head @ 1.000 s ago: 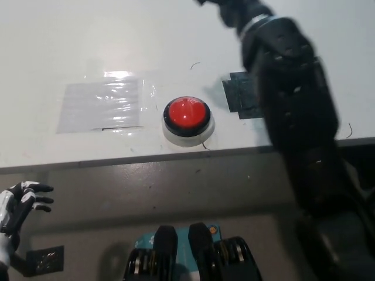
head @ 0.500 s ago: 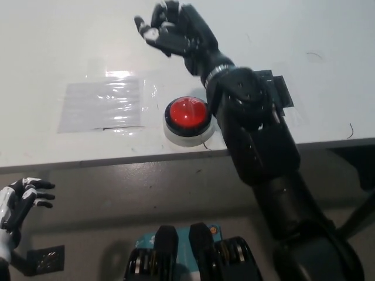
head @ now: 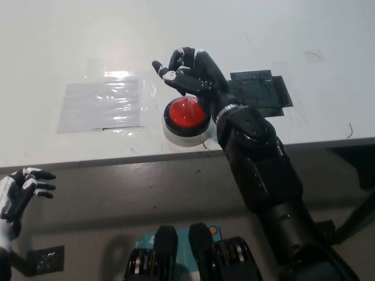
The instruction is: The robot uses its right hand to make a fist and press the red button kept in the middle of the desk
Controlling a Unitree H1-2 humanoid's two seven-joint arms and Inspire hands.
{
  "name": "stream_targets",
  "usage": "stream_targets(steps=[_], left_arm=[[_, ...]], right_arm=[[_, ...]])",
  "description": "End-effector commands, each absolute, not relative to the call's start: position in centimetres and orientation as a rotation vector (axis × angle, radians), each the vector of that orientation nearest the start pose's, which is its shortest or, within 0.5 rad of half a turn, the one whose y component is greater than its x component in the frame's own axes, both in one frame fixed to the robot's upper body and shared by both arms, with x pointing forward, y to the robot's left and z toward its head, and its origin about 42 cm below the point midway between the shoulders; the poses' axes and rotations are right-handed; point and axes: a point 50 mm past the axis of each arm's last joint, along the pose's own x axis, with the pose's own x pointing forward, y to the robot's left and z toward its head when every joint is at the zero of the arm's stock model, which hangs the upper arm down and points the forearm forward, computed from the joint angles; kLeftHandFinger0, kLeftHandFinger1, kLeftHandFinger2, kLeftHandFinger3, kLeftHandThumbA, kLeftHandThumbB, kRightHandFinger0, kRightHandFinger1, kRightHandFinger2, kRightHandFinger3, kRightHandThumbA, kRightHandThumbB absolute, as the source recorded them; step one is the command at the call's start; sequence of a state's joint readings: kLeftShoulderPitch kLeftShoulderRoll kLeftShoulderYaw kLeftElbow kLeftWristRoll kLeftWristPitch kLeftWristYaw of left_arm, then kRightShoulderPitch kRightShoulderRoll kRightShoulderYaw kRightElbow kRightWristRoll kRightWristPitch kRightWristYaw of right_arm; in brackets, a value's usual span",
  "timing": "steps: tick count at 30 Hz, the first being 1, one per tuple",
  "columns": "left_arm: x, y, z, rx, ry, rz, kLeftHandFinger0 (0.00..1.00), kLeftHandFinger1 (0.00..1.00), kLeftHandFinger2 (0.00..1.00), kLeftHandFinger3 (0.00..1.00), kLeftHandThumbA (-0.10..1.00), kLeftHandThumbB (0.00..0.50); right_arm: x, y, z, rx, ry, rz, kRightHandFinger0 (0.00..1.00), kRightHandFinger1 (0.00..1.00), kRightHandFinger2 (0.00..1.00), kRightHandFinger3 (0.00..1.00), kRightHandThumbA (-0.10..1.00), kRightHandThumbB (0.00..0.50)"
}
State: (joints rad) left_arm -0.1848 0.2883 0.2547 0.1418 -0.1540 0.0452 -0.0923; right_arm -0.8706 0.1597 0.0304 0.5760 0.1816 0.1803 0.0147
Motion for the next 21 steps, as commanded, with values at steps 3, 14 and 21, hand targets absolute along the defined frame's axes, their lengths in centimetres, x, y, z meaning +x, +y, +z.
stream_targets(steps=[3, 14, 21], left_arm=[[34.7, 37.6, 16.5, 0.132, -0.107, 0.125, 0.48, 0.48, 0.53, 0.5, 0.59, 0.012], [35.7, 37.7, 17.6, 0.143, -0.128, 0.116, 0.44, 0.45, 0.5, 0.47, 0.59, 0.009], [35.4, 37.6, 17.7, 0.128, -0.113, 0.126, 0.43, 0.45, 0.51, 0.48, 0.58, 0.02]], right_arm=[[48.6, -2.1, 25.6, 0.231, -0.062, 0.423, 0.0, 0.0, 0.23, 0.3, 0.57, 0.034], [47.0, -2.0, 20.4, 0.268, 0.094, 0.429, 0.0, 0.0, 0.23, 0.27, 0.58, 0.033], [45.9, -2.9, 17.7, 0.282, 0.158, 0.435, 0.0, 0.0, 0.19, 0.21, 0.58, 0.026]])
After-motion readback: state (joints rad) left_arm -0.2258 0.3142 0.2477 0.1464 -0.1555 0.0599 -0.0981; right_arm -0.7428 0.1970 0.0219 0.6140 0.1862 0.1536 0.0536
